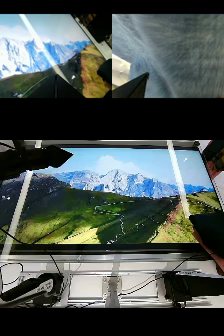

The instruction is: Fold the clothes and pants, and hang the long-sleeved shirts on hangers.

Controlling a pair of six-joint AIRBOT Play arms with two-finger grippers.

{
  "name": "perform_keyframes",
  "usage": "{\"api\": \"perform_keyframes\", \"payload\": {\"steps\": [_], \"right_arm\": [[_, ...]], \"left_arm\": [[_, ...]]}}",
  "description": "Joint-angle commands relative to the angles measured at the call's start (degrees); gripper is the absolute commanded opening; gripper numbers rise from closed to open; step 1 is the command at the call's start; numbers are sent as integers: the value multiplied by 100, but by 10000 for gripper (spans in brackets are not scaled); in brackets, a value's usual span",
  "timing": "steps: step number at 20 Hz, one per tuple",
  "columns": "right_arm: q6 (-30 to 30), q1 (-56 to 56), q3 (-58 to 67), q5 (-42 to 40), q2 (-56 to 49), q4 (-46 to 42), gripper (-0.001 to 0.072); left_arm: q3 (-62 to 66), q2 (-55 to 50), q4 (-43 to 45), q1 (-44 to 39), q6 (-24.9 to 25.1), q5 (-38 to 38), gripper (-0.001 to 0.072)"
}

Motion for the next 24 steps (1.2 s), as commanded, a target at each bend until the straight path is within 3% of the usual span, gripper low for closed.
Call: {"api": "perform_keyframes", "payload": {"steps": [1, 11, 14, 15, 17, 18, 19, 21, 24], "right_arm": [[-94, -125, -177, 7, 9, -48, 706], [-236, -859, 168, 59, 739, 22, 688], [-39, -1250, 660, -15, 964, 782, 685], [-48, -1279, 802, -168, 997, 1620, 642], [-245, -1102, 1038, -645, 1010, 3628, 454], [-546, -870, 1158, -815, 1010, 4476, 288], [-1014, -522, 1322, -890, 1010, 5241, 44], [-1626, 407, 1790, -1069, 1010, 6089, 37], [-1947, 2247, 2723, -1309, 1010, 6166, 37]], "left_arm": [[-2, 4, 7, 9, 0, 0, 31], [-2, 4, 2, 7, 0, 0, 31], [-2, 4, 2, 7, 0, 0, 31], [-2, 4, 2, 7, -2, 0, 31], [-2, 4, 2, 7, -2, 0, 31], [-2, 4, 2, 7, 0, 0, 32], [-2, 4, 2, 7, -2, 0, 31], [-2, 4, 2, 7, -2, 0, 31], [-2, 4, 2, 7, 0, 0, 31]]}}
